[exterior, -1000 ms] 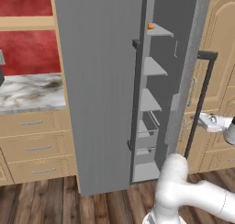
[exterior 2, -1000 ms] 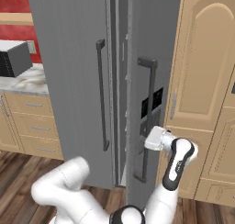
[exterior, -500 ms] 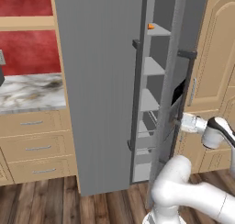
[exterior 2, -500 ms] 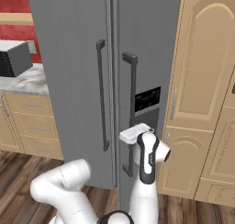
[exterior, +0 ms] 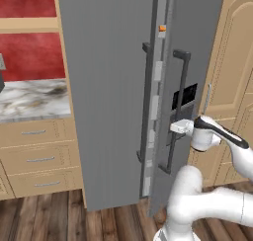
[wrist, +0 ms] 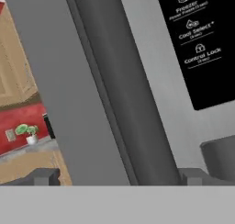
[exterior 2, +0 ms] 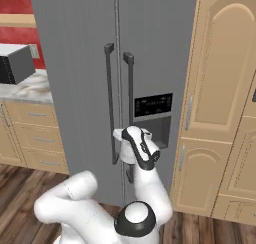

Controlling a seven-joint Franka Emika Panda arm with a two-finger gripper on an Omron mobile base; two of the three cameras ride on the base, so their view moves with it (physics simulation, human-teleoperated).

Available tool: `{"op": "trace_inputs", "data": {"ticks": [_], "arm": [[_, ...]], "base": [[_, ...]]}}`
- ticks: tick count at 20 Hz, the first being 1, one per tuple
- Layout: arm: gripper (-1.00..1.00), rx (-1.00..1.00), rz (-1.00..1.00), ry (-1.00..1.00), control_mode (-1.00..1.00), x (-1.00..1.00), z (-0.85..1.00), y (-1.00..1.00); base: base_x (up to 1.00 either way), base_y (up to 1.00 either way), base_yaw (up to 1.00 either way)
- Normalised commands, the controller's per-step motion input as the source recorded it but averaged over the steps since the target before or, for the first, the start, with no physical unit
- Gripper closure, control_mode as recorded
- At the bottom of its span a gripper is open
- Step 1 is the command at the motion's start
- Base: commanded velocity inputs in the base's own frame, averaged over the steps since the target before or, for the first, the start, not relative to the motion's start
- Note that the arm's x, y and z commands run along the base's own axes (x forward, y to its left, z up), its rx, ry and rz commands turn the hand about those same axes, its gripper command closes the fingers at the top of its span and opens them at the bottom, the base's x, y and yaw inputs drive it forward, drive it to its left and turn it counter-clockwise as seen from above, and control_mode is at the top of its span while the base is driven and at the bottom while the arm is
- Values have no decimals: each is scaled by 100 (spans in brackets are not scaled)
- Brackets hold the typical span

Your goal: There's a chicken drumstick in the fridge that needs to be moved to the freezer for freezing. Pick up the chicken drumstick from the fridge, place it on any shelf in the freezer, and close the fridge and freezer doors when done.

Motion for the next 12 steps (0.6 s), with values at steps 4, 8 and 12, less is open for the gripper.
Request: {"op": "trace_inputs", "data": {"ticks": [4,8,12], "arm": [[-100,6,-1,12,-100,81,0,50],[-100,11,1,1,-100,75,0,21],[-100,13,6,0,-100,79,0,1]], "base": [[0,0,0],[0,0,0],[0,0,0]]}}
